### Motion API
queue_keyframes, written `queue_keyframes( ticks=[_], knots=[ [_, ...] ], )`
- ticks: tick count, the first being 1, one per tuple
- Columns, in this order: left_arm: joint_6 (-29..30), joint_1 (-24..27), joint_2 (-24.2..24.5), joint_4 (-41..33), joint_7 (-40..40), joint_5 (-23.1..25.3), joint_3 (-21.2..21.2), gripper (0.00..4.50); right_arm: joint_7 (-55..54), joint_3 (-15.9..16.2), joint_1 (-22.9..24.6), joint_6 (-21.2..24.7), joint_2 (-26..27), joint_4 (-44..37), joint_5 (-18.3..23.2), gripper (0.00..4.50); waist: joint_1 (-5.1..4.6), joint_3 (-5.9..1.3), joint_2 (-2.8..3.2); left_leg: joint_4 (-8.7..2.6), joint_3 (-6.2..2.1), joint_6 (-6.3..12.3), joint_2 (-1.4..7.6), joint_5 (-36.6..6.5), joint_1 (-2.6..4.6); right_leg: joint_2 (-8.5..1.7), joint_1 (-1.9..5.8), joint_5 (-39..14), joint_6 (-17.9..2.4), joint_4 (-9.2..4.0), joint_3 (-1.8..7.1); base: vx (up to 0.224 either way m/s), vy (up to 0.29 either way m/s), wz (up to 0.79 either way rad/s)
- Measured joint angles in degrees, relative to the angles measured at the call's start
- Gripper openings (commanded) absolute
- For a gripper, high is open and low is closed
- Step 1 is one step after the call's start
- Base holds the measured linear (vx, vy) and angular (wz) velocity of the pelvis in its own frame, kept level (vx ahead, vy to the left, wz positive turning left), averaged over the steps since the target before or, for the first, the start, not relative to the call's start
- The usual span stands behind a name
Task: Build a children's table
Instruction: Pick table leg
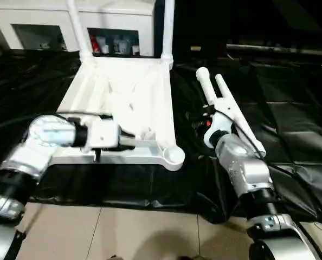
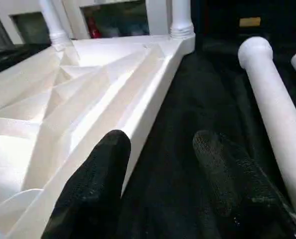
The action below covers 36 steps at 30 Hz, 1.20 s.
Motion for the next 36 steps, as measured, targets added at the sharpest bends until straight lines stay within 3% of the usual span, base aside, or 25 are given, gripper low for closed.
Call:
queue_keyframes(
  ticks=[3,5,7,10,14,19,29,36],
  knots=[
    [12.2,2.0,-3.9,-5.6,11.3,-3.8,7.2,2.14,-0.1,0.1,2.4,1.6,-0.4,-5.6,0.1,2.38,0.13,0.01,0.01,0.01,0.01,-0.02,-0.01,0.0,0.03,0.0,0.06,0.0,0.0,0.03,-0.02,0.0,0.0,0.0],
    [20.2,4.4,-10.7,-11.2,24.6,-5.7,13.9,2.37,-1.0,1.7,4.4,2.3,-2.1,-10.7,-2.1,2.38,0.15,-0.02,0.04,0.05,0.02,-0.02,-0.04,0.0,0.06,-0.01,0.18,0.0,0.0,-0.02,0.0,0.0,0.0,0.0],
    [25.2,8.8,-17.4,-17.5,35.5,-7.3,17.8,2.48,-1.6,3.7,6.3,2.0,-4.0,-15.8,-5.3,2.38,0.07,-0.07,-0.06,0.04,0.03,0.0,-0.06,0.0,0.08,0.0,0.24,0.0,0.1,-0.12,0.01,0.0,0.0,0.0],
    [27.9,14.8,-22.5,-20.6,44.0,-6.6,18.2,2.51,-1.6,4.2,8.1,1.8,-5.2,-21.1,-6.9,2.38,-0.17,-0.06,-0.5,0.04,-0.09,0.02,-0.09,0.0,-0.06,0.24,0.21,0.0,0.2,-0.36,-0.17,0.0,0.0,0.0],
    [29.6,21.2,-28.4,-27.6,51.3,-4.8,18.5,2.53,-2.0,2.3,13.2,7.8,-2.8,-28.8,-2.1,2.55,0.02,-0.13,-0.69,0.04,-0.39,0.05,-0.08,0.0,-0.48,0.33,0.1,0.1,0.3,-0.65,-0.32,0.0,0.0,0.0],
    [32.8,25.4,-29.2,-35.3,53.2,-5.7,18.1,2.9,-1.0,2.8,19.1,9.0,-2.6,-31.9,-0.2,2.93,0.04,-0.47,-1.21,-0.08,-0.47,0.18,-0.08,-0.1,-0.57,0.34,0.26,0.2,0.5,-1.13,-0.32,0.0,0.0,0.0],
    [35.5,25.6,-30.5,-38.0,57.0,-1.9,15.3,3.7,-1.5,3.5,17.2,11.1,-2.6,-32.7,-0.5,3.73,-0.55,-0.61,-1.48,-0.21,-0.85,0.19,-0.16,-0.1,-0.38,0.31,1.2,0.6,1.2,-2.4,-0.49,0.0,0.0,0.0],
    [35.8,27.7,-29.3,-38.9,58.0,1.2,13.6,3.7,-2.5,3.9,16.6,9.2,-4.5,-30.2,-4.4,3.73,-0.9,-0.66,-1.53,-0.23,-0.96,0.32,-0.23,-0.2,-0.37,0.23,1.35,0.6,1.2,-2.34,-0.48,0.0,0.0,0.0]
  ],
)
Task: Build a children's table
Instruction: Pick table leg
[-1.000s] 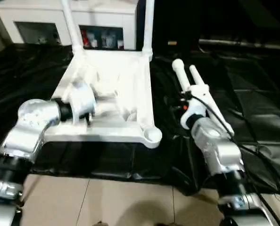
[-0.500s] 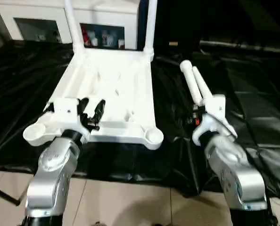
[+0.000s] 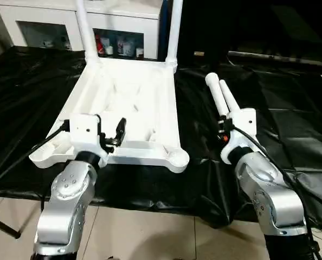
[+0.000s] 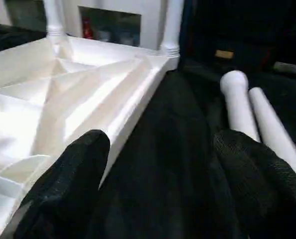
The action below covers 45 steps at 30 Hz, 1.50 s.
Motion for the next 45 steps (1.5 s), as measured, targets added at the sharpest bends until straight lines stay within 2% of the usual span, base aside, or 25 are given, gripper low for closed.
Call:
queue_keyframes(
  ticks=[6,9,13,17,20,22,25,26,27,28,29,30,31,32,33,34,36,37,39,40,41,42,43,44,45],
  knots=[
    [0.1,-1.3,-0.3,0.0,0.1,0.8,-0.4,3.7,-0.6,0.2,-0.1,0.0,0.8,0.1,0.1,3.73,-1.1,-0.03,0.18,-0.02,-0.53,0.1,0.58,0.0,0.24,0.6,0.19,0.0,-0.1,-0.14,-0.01,0.0,0.0,0.0],
    [0.3,-2.2,-1.2,-0.1,0.9,0.5,0.5,3.7,-1.0,0.8,-1.3,0.8,1.6,0.7,0.1,3.73,-2.07,-0.07,-0.04,-0.02,-0.38,0.28,1.24,0.3,0.89,1.03,0.2,-0.9,-1.5,1.41,0.01,0.007,-0.046,0.0],
    [1.6,-3.9,-0.6,0.0,1.2,1.4,-0.6,3.7,-1.0,-0.2,-3.1,1.7,1.3,1.8,0.2,3.73,-1.45,0.06,-0.4,0.06,-0.37,1.33,0.21,-0.6,0.55,1.31,-0.44,-1.5,-1.7,2.0,-0.04,-0.024,-0.072,-0.04],
    [1.0,-4.3,0.1,0.0,0.1,1.4,-0.5,3.7,-0.6,0.1,-3.8,1.7,1.3,2.5,0.1,3.73,-1.23,-0.06,0.12,0.05,-1.68,1.02,0.28,-0.5,-0.04,1.93,-0.16,-1.0,-0.9,0.55,-0.71,-0.007,-0.014,-0.03],
    [0.8,-4.3,-0.1,0.0,0.1,1.3,-0.2,3.7,-0.3,1.1,-4.4,1.7,1.9,3.1,0.1,3.73,-1.23,-0.01,0.47,0.02,-1.68,-0.13,0.92,0.2,0.07,1.79,0.56,-0.8,-0.7,-0.25,-1.19,0.0,0.0,0.0],
    [0.8,-4.3,-0.4,0.0,0.2,1.1,0.5,3.7,-0.1,1.2,-4.4,1.7,2.5,3.1,0.4,3.73,-1.43,0.13,0.33,-0.09,-1.24,-0.15,0.84,0.2,0.99,1.33,1.11,-0.8,-0.7,-0.42,-1.18,0.023,0.051,0.08],
    [1.2,-4.3,0.2,0.0,0.2,1.1,1.6,3.7,0.5,1.7,-4.5,1.8,3.1,3.5,0.7,3.73,-2.01,0.77,0.64,-0.63,-1.17,-0.09,0.89,-0.3,3.15,1.0,3.25,-0.9,-0.5,-1.76,-2.01,0.01,0.017,0.02],
    [1.3,-4.3,0.8,0.0,0.1,1.1,1.8,3.7,0.7,2.0,-4.6,1.8,3.3,3.5,0.7,3.73,-1.96,1.3,0.81,-1.04,-0.77,-0.16,0.97,-0.5,4.03,0.82,4.0,-3.2,-0.1,0.73,-1.28,0.0,0.0,0.0],
    [1.4,-4.3,1.4,-0.1,0.0,1.1,1.8,3.7,0.8,2.2,-4.5,1.8,3.5,3.6,0.7,3.73,-1.98,1.48,0.16,-1.04,-0.15,-0.2,0.83,-0.6,4.87,0.52,4.17,-5.7,-0.2,3.78,0.24,0.081,-0.041,0.04],
    [1.4,-4.3,1.7,-0.1,0.0,1.2,1.9,3.7,0.8,2.2,-4.5,1.8,3.5,3.6,0.6,3.73,-1.81,1.51,-1.02,-1.0,0.79,-0.61,0.7,-0.8,6.05,0.06,4.6,-7.3,-0.2,5.42,2.05,0.081,-0.041,0.04],
    [1.4,-4.1,1.5,-0.1,0.0,1.2,1.9,3.7,0.8,2.2,-4.7,1.7,3.4,3.6,0.6,3.73,-1.17,1.27,-2.31,-0.48,1.35,-0.88,0.29,-2.1,6.63,0.13,4.68,-7.9,0.1,6.28,2.38,0.143,-0.091,0.01],
    [1.4,-4.0,1.1,-0.1,0.0,1.2,1.8,3.7,0.8,2.2,-4.7,1.7,3.3,3.7,0.6,3.73,-0.12,1.27,-2.18,0.69,0.89,0.71,0.08,-3.3,6.11,0.44,4.84,-8.2,-0.2,6.21,2.67,0.147,-0.084,-0.16],
    [1.4,-4.1,0.9,-0.1,-0.2,1.2,1.0,3.7,0.8,2.1,-4.7,1.7,3.1,3.8,0.6,3.73,0.76,1.14,-1.7,2.68,0.58,3.12,-0.38,-4.7,4.71,0.86,4.8,-8.2,-0.2,5.97,2.9,0.147,-0.084,-0.16],
    [1.4,-4.1,0.7,-0.1,-0.6,1.2,0.1,3.7,0.8,2.0,-4.7,1.7,3.0,4.3,0.6,3.73,1.35,1.08,-1.47,4.46,-0.34,4.23,-1.94,-5.0,3.11,0.98,4.62,-8.2,-0.3,5.83,3.21,0.134,-0.04,-0.01],
    [1.4,-4.1,0.7,-0.1,-0.8,1.2,-0.3,3.7,0.8,2.0,-4.6,1.7,2.8,4.9,0.6,3.73,1.75,0.97,-1.13,4.72,-0.55,4.32,-2.96,-5.0,2.29,1.18,4.82,-8.3,-0.3,5.66,3.29,0.103,-0.009,0.12],
    [1.4,-4.1,0.7,-0.1,-0.8,1.2,-0.4,3.7,0.8,1.9,-4.6,1.7,2.7,5.2,0.6,3.73,2.17,0.68,-0.34,3.58,-0.6,4.58,-3.13,-4.8,1.62,1.99,5.13,-8.4,-0.3,5.23,3.14,0.103,-0.009,0.12],
    [1.5,-4.0,1.6,-0.2,-1.0,1.4,0.4,3.7,0.8,2.0,-4.7,1.6,3.5,5.6,0.5,3.73,2.27,0.45,1.01,2.73,-1.95,3.58,-2.54,-2.9,1.94,3.05,6.18,-8.5,-0.3,3.85,1.87,0.164,0.039,0.01],
    [1.5,-4.0,1.7,-0.1,-1.0,1.6,1.1,3.7,0.9,2.8,-4.9,1.6,4.2,5.7,0.6,3.73,1.9,0.42,0.66,2.03,-1.99,3.73,-2.93,-3.0,2.1,2.77,5.69,-9.0,-0.6,3.95,2.03,0.198,0.042,0.04],
    [1.7,-4.0,2.7,-0.2,-1.1,1.7,1.9,3.7,0.9,3.6,-6.1,1.4,4.8,5.7,0.6,3.73,0.88,0.18,0.24,1.78,-1.89,3.98,-3.14,-3.7,2.88,2.14,3.45,-9.3,-0.3,9.48,3.46,0.178,-0.009,0.09],
    [1.7,-4.1,2.8,-0.3,-1.1,1.7,1.8,3.7,0.9,3.5,-6.2,1.4,4.7,5.7,0.6,3.73,0.42,-0.01,0.03,1.7,-1.74,3.94,-3.24,-4.0,3.07,1.19,2.01,-9.0,0.4,10.37,3.7,0.147,-0.015,0.02],
    [1.7,-4.1,2.8,-0.5,-1.2,1.7,1.8,3.7,0.8,3.3,-6.3,1.4,4.6,5.7,0.6,3.73,-0.45,-0.29,-1.01,1.61,-1.42,3.77,-3.74,-4.3,3.34,-0.31,0.63,-8.3,0.9,8.43,4.49,0.123,-0.047,0.0],
    [1.7,-4.1,2.9,-0.6,-1.2,1.7,1.8,3.7,0.8,3.3,-6.3,1.4,4.6,5.7,0.6,3.73,-0.84,-0.33,-1.89,1.6,-1.13,3.72,-4.37,-4.5,3.6,-1.16,0.52,-7.2,1.3,6.14,5.39,0.107,-0.086,0.04],
    [1.8,-3.9,2.2,-0.4,-1.2,1.7,1.5,3.7,0.8,3.1,-5.7,1.4,3.9,5.8,0.6,3.73,-0.88,-0.36,-2.64,1.79,-0.86,4.35,-4.49,-5.3,3.91,-0.95,1.35,-7.3,1.9,6.59,5.94,0.107,-0.086,0.04],
    [1.9,-4.1,1.4,-0.5,-1.4,1.6,-0.4,3.7,0.7,2.2,-5.0,1.4,3.1,5.9,0.5,3.73,-0.41,-0.31,-2.24,4.54,-1.82,7.37,-4.46,-5.9,3.14,-0.38,2.15,-7.6,1.8,5.69,5.9,0.124,-0.078,-0.01],
    [1.9,-4.1,1.3,-0.5,-1.8,1.6,-1.6,3.7,0.5,1.3,-4.5,1.5,2.8,6.1,0.4,3.73,-0.01,-0.35,-1.99,7.25,-2.27,7.65,-4.74,-6.0,1.74,-0.05,2.77,-7.6,1.5,5.16,5.93,0.159,-0.059,-0.1]
  ],
)
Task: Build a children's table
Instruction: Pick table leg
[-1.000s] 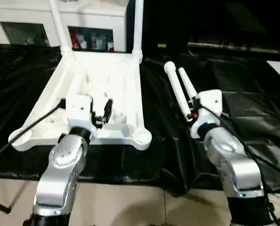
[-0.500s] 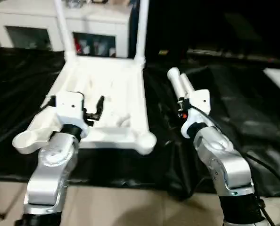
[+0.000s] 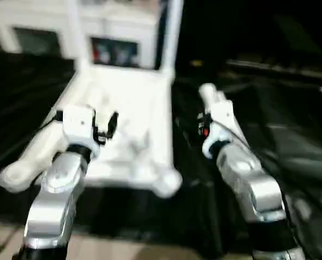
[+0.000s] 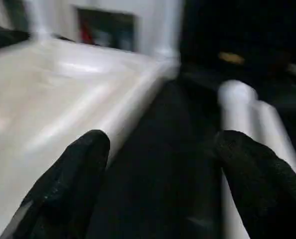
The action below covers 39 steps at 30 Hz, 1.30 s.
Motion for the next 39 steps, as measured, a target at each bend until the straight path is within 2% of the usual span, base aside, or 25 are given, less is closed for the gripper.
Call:
queue_keyframes(
  ticks=[1,2,3,4,5,6,7,8,9,10,12,14,16,17,19,21,25,27,33,37,39],
  knots=[
    [0.0,0.0,0.1,-0.1,-0.2,0.0,-0.2,3.7,-0.2,-0.6,0.2,0.0,0.0,0.0,0.0,3.73,0.13,0.05,0.13,1.42,-0.33,-0.37,-0.44,0.2,-1.29,0.14,0.79,0.0,-0.3,-0.44,-0.03,0.159,-0.059,-0.1],
    [0.0,0.0,0.3,-0.1,-0.4,0.0,0.0,3.7,-0.4,-0.8,0.2,0.1,0.0,-0.1,-0.1,3.73,0.49,0.04,0.84,0.71,-0.49,-1.8,-0.39,1.1,-2.83,0.69,2.07,-0.2,-0.5,-1.23,-0.44,0.146,-0.032,-0.09],
    [0.0,0.0,0.4,-0.3,-0.6,0.0,0.1,3.7,-0.4,-0.7,0.1,0.2,0.2,-0.3,-0.1,3.73,0.79,-0.04,2.04,-2.13,-0.55,-2.83,0.23,2.3,-3.78,1.37,2.88,-0.5,-0.6,-1.58,-1.28,0.14,0.008,-0.03],
    [0.0,0.0,0.6,-0.6,-0.9,0.0,0.0,3.7,-0.7,-0.6,-0.2,0.8,0.3,-0.7,-0.2,3.73,0.91,-0.15,3.5,-5.7,-0.59,-2.91,1.21,5.9,-4.33,2.58,3.54,-1.0,-0.5,-1.51,-2.21,0.14,0.008,-0.03],
    [0.0,0.5,2.3,-0.7,-2.0,0.0,-0.2,3.7,-1.7,-0.4,-0.7,3.1,1.4,-0.6,-0.6,3.73,0.76,-0.09,4.02,-4.8,-1.12,-3.28,1.9,7.2,-4.39,3.04,3.45,-1.6,-0.4,-0.57,-2.41,0.144,0.056,-0.08],
    [0.1,0.9,3.1,-0.7,-3.0,-0.1,-0.1,3.7,-2.1,0.8,-1.4,5.0,2.0,-0.6,-0.6,3.73,0.39,-0.13,3.63,-4.73,-1.19,-3.14,1.69,7.1,-4.56,2.8,2.76,-1.8,-0.3,-0.05,-2.2,0.135,0.043,-0.06],
    [0.1,1.3,4.0,-0.7,-4.1,-0.1,0.1,3.7,-2.2,1.8,-2.7,7.4,2.1,-0.6,-0.6,3.73,0.41,-0.26,3.2,-4.46,-1.19,-2.99,1.58,7.0,-4.95,2.75,1.95,-1.7,0.0,0.36,-1.35,0.135,0.043,-0.06],
    [0.1,1.9,4.8,-0.7,-5.5,-0.2,-0.3,3.7,-2.1,1.9,-4.1,9.5,2.0,-0.4,-0.4,3.73,0.5,-0.31,3.1,-4.41,-1.28,-3.0,1.19,7.0,-5.17,2.56,1.1,-1.3,0.8,0.75,-0.06,0.075,0.02,-0.01],
    [0.1,2.2,5.2,-0.7,-6.8,-0.5,-0.7,3.72,-2.1,1.5,-5.1,10.6,1.8,-0.1,-0.1,3.92,0.63,-0.33,3.0,-4.46,-1.28,-3.07,0.86,7.1,-5.25,2.42,0.68,-1.3,1.4,0.81,0.89,0.0,0.0,0.0],
    [0.1,2.2,5.7,-0.8,-8.4,-1.2,-1.4,3.72,-2.1,1.2,-6.2,11.3,1.3,0.8,0.0,3.92,0.75,-0.32,3.0,-4.64,-1.18,-3.27,0.76,7.2,-5.32,2.38,0.56,-1.4,1.6,0.88,1.01,0.0,0.0,0.0],
    [0.2,2.3,7.2,-1.4,-12.2,-2.8,-3.5,3.72,-2.7,0.0,-9.0,12.0,0.0,4.7,-0.5,4.02,1.18,-0.2,2.74,-5.99,-0.58,-3.8,0.75,8.1,-5.39,2.2,0.31,-0.9,1.4,0.77,1.03,-0.032,-0.014,0.0],
    [0.3,2.3,9.1,-1.5,-14.9,-3.3,-4.5,3.72,-3.9,-0.9,-11.6,13.0,-1.0,9.9,-1.9,4.36,1.06,0.02,2.64,-7.1,0.38,-4.22,1.12,8.6,-4.82,2.03,0.41,-0.7,0.9,0.55,0.94,-0.077,-0.029,0.02],
    [0.2,2.1,11.6,-1.5,-16.7,-2.8,-4.9,3.72,-4.7,-1.9,-14.6,14.0,-1.4,14.5,-2.5,4.42,0.92,0.25,2.77,-7.32,0.82,-4.47,1.47,8.7,-4.53,2.0,0.53,-0.4,0.6,0.57,0.82,-0.099,-0.028,0.03],
    [0.2,2.0,12.5,-1.4,-17.9,-2.8,-5.0,3.72,-4.8,-1.9,-16.4,15.2,-2.0,17.0,-2.8,4.42,0.92,0.48,2.79,-7.48,1.1,-4.51,1.63,8.8,-4.15,1.94,0.75,-0.3,0.5,0.58,0.77,-0.094,-0.024,0.01],
    [0.1,1.9,13.3,-1.4,-19.6,-2.8,-5.1,3.72,-4.7,-1.8,-18.6,16.4,-2.6,19.8,-3.1,4.47,1.02,0.67,2.59,-7.79,1.57,-4.58,1.81,8.8,-3.66,1.82,0.93,-0.4,0.7,0.58,0.76,-0.079,-0.02,0.0],
    [0.0,1.2,14.2,-0.6,-21.1,-2.8,-5.3,3.72,-4.7,-1.7,-21.3,16.8,-3.2,22.9,-3.2,4.47,1.19,0.74,2.53,-7.95,1.94,-4.64,2.04,8.8,-3.67,1.75,0.81,-0.2,0.6,0.58,0.66,-0.057,-0.016,0.0],
    [-0.1,-0.9,15.6,1.0,-22.6,-2.9,-5.0,3.72,-4.9,-1.8,-25.0,16.6,-4.4,28.0,-3.2,4.47,1.29,0.78,2.6,-7.95,2.13,-5.12,2.17,9.1,-3.77,1.73,0.72,0.2,0.6,0.57,0.67,-0.013,-0.004,0.0],
    [-0.2,-1.3,15.8,1.1,-22.8,-3.0,-4.9,3.72,-5.1,-2.0,-25.4,16.8,-5.1,29.2,-3.9,4.47,1.3,0.78,2.58,-7.92,2.21,-5.27,2.2,9.2,-3.8,1.7,0.73,0.2,0.6,0.57,0.67,0.0,0.0,0.0],
    [-0.5,-1.5,15.7,1.6,-25.6,-4.0,-6.2,3.72,-4.0,-2.4,-27.0,23.9,-6.1,34.1,-4.3,4.47,1.18,0.78,2.6,-7.9,2.45,-5.07,2.36,9.4,-4.04,1.73,0.5,0.3,0.4,0.55,0.69,0.0,0.0,0.0],
    [-1.1,-1.5,16.5,0.9,-28.8,-4.8,-7.5,3.72,-3.6,-2.5,-28.8,24.7,-6.5,37.6,-4.2,4.47,1.22,0.76,2.6,-7.9,2.6,-4.42,2.58,10.0,-4.71,1.88,-0.15,0.3,0.4,0.54,0.65,0.0,0.0,0.0],
    [-1.5,-1.4,17.1,-0.6,-30.9,-6.0,-8.6,3.72,-3.5,-2.8,-29.1,24.8,-6.7,39.3,-4.1,4.47,1.27,0.75,2.58,-7.91,2.74,-4.36,2.65,10.0,-4.8,1.88,-0.21,0.3,0.4,0.42,0.65,0.0,0.0,0.0]
  ],
)
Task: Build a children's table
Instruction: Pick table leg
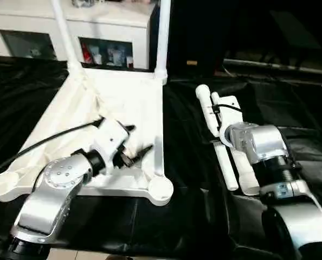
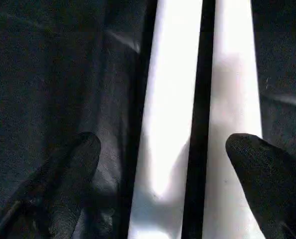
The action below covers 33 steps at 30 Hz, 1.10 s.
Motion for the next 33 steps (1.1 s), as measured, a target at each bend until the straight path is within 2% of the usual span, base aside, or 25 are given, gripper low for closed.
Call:
queue_keyframes(
  ticks=[5,12,21,25,29,33],
  knots=[
    [0.0,0.3,0.5,-2.3,-1.9,-0.8,-1.1,3.72,2.1,-2.1,-1.0,1.0,0.8,3.5,1.8,4.47,-0.08,-0.07,-0.11,-0.01,0.16,0.04,0.07,0.0,0.01,-0.02,0.07,0.0,0.1,-0.17,0.01,0.0,0.0,0.0],
    [-0.3,0.5,0.9,-2.3,-1.9,-0.4,-1.4,3.72,4.1,-1.9,-0.6,1.2,2.0,7.5,2.3,4.47,0.04,-0.08,-0.15,-0.01,0.5,0.04,0.16,0.0,0.02,-0.15,0.07,0.2,0.2,-0.17,0.03,0.0,0.0,0.0],
    [-0.3,0.5,1.0,-2.3,-1.9,-0.2,-1.5,3.72,4.6,-2.1,-1.2,-0.8,1.8,9.9,2.2,3.58,-0.02,-0.11,-0.18,-0.01,0.58,0.03,0.18,0.0,0.04,-0.18,0.07,0.2,0.2,-0.17,0.03,0.0,0.0,0.0],
    [-1.2,0.4,1.1,-2.1,-1.8,0.5,-1.5,3.72,4.3,-3.3,-1.2,-1.2,1.9,10.4,2.3,3.22,-0.04,-0.12,-0.62,-0.04,0.62,0.03,0.22,0.0,0.06,-0.17,0.06,0.2,0.2,-0.17,0.02,0.0,0.0,0.0],
    [-1.3,-1.1,0.9,-1.0,-1.2,1.1,-1.5,3.72,4.7,-4.0,-2.4,-2.2,1.9,12.7,2.6,2.83,-0.05,0.09,-1.31,-0.03,0.64,0.03,0.23,0.0,0.06,-0.17,0.05,0.2,0.2,-0.17,0.03,0.0,0.0,0.0],
    [-2.3,-1.2,1.4,-1.0,-2.4,1.3,-1.8,3.72,4.8,-4.2,-2.8,-3.4,1.9,13.9,2.6,2.53,-0.08,0.08,-1.34,-0.03,0.72,0.03,0.23,0.0,0.05,-0.18,0.05,0.2,0.2,-0.25,0.08,0.0,0.0,0.0]
  ],
)
